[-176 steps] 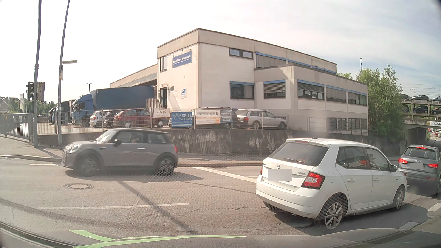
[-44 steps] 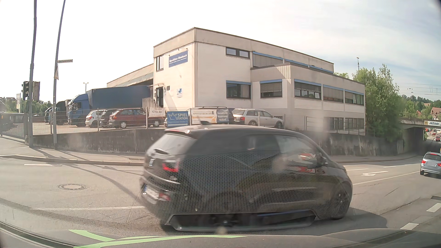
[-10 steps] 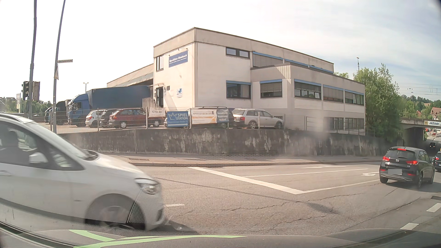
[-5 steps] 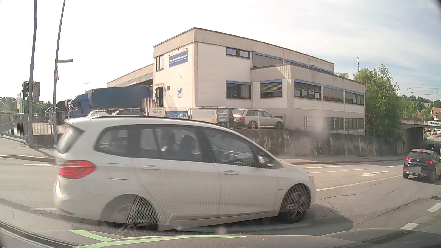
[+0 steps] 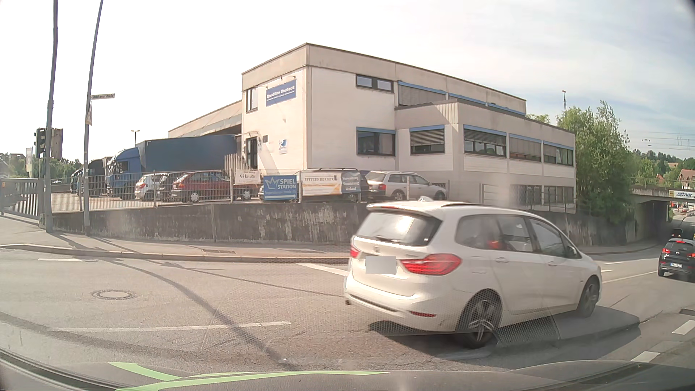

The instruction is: Follow the waypoints while adhering to traffic rules and regulations

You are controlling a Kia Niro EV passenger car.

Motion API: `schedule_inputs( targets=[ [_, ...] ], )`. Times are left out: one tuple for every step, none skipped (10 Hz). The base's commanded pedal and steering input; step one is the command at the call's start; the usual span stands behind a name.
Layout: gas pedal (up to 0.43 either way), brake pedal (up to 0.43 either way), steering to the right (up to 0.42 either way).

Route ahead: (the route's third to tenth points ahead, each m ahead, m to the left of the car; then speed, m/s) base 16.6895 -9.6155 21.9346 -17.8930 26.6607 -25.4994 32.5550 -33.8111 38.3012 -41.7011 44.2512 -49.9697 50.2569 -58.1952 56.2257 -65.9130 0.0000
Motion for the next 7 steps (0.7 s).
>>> schedule_inputs(
  targets=[
    [0.0, 0.335, 0.415],
    [0.0, 0.335, 0.415],
    [0.0, 0.335, 0.415],
    [0.0, 0.341, 0.415],
    [0.0, 0.335, 0.415],
    [0.0, 0.335, 0.415],
    [0.0, 0.335, 0.415]
  ],
)
